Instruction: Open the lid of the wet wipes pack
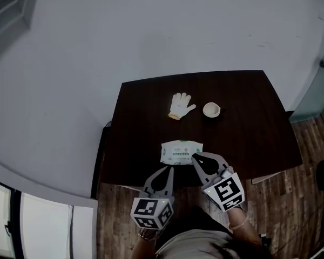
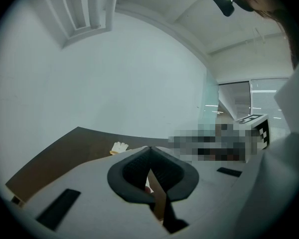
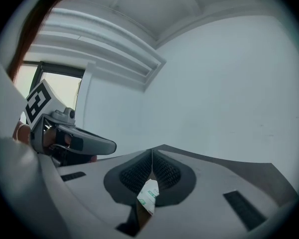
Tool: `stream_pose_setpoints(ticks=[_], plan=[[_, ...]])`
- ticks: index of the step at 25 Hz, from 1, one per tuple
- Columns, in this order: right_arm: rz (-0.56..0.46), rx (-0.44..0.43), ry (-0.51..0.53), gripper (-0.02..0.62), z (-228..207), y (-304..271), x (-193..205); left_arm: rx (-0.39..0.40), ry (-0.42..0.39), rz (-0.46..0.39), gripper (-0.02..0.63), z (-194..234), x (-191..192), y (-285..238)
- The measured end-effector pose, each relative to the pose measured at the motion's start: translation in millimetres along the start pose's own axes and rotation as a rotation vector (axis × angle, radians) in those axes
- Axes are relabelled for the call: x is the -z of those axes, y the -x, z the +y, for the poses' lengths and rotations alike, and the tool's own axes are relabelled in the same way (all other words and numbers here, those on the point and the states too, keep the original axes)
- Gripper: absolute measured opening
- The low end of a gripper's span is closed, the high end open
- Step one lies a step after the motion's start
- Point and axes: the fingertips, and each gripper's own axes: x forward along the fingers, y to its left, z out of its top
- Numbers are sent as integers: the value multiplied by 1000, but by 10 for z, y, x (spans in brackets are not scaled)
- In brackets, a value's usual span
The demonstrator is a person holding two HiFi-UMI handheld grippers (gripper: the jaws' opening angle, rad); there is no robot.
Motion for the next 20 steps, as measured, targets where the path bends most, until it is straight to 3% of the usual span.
stream_pose_setpoints(ticks=[9,20], plan=[[42,-20,-3,5,-105,-330,148,19,0,34,14,184,134,-202],[117,9,28,9,-294,-753,407,98,8,126,14,450,445,-630]])
